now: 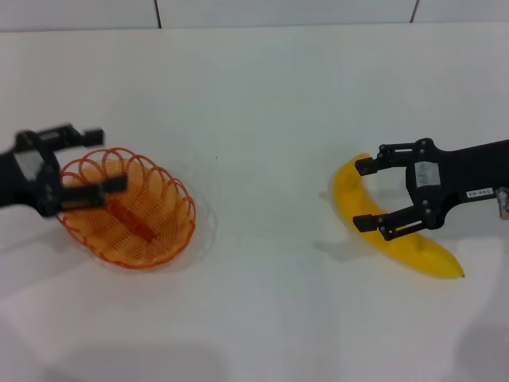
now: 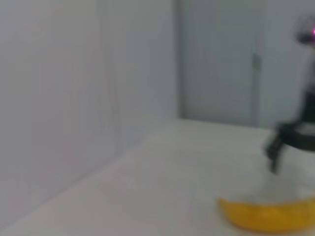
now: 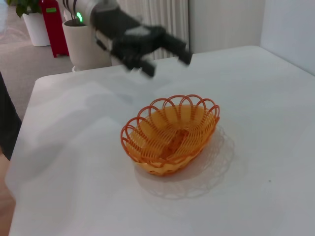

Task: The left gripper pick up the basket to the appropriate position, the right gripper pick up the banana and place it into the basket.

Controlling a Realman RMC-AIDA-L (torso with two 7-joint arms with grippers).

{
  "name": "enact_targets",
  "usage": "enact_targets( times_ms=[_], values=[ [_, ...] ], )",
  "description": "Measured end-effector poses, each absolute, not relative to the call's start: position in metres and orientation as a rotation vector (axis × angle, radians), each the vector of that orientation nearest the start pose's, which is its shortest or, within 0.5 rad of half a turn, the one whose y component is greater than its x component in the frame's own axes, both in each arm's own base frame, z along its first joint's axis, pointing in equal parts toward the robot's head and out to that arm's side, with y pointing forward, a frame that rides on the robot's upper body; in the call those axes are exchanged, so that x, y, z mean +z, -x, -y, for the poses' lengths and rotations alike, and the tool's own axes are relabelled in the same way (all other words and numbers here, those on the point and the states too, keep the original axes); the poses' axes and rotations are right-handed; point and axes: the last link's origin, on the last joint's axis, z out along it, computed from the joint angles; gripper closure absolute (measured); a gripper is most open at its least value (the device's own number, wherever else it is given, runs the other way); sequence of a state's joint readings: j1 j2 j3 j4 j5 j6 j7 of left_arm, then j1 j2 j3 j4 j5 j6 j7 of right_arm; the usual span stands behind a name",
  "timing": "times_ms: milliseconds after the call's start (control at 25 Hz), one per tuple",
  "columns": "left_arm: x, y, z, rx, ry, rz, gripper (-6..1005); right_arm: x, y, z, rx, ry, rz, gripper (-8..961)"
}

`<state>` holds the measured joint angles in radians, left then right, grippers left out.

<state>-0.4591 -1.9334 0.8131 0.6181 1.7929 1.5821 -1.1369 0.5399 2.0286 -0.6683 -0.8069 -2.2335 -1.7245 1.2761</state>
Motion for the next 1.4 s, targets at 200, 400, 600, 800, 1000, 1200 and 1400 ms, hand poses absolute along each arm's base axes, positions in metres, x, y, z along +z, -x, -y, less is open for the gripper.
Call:
enact_targets(
  times_ms=[200, 400, 600, 800, 1000, 1200, 1400],
  values=[
    [0.077, 0.292, -0.342, -0.696, 2.533, 0.483, 212, 0.032, -0.272, -0.321, 0.372, 2.932, -0.302, 45],
    [0.103, 0.293, -0.358, -0.603, 2.451, 0.683, 221, 0.032, -0.272, -0.321, 0.372, 2.932, -0.302, 45],
    [0.114, 0.292, -0.376, -0.412, 2.458, 0.861, 230, 0.031, -0.271, -0.322, 0.373, 2.934, -0.299, 45],
    [0.106, 0.288, -0.388, -0.230, 2.502, 0.903, 239, 0.031, -0.268, -0.324, 0.378, 2.939, -0.287, 45],
    [0.086, 0.282, -0.396, -0.069, 2.540, 0.897, 248, 0.031, -0.266, -0.325, 0.381, 2.943, -0.292, 45],
    [0.071, 0.281, -0.401, 0.029, 2.533, 0.889, 257, 0.030, -0.265, -0.325, 0.386, 2.948, -0.291, 46],
    [0.058, 0.276, -0.403, 0.070, 2.551, 0.872, 266, 0.030, -0.264, -0.326, 0.387, 2.949, -0.291, 46]
  ],
)
